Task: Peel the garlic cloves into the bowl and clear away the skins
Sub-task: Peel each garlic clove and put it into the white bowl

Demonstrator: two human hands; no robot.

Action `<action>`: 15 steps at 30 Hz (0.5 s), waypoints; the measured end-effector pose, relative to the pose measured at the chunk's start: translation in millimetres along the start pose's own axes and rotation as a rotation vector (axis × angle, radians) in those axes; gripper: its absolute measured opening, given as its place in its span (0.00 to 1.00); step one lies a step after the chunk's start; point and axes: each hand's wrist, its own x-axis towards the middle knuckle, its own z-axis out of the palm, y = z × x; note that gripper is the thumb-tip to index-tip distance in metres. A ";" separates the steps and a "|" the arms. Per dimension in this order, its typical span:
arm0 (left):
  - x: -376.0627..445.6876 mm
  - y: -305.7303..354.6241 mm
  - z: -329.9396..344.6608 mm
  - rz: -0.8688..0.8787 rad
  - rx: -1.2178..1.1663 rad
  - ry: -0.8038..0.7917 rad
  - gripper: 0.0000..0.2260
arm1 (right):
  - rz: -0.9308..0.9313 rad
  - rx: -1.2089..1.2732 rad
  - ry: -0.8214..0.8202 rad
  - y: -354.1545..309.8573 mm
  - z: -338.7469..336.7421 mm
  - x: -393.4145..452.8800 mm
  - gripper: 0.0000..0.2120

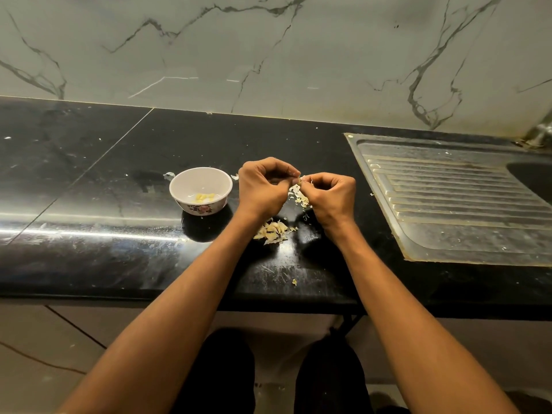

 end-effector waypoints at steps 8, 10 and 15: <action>-0.9 -1.4 -0.4 0.075 -0.003 -0.003 0.06 | 0.190 0.237 -0.041 -1.9 0.4 0.4 0.06; 0.3 -2.0 -0.3 0.036 -0.039 0.008 0.05 | 0.212 0.241 -0.051 -1.4 -0.5 1.1 0.07; 2.7 -2.3 0.2 -0.091 -0.146 0.023 0.06 | 0.209 0.270 -0.052 -3.9 -1.8 2.6 0.03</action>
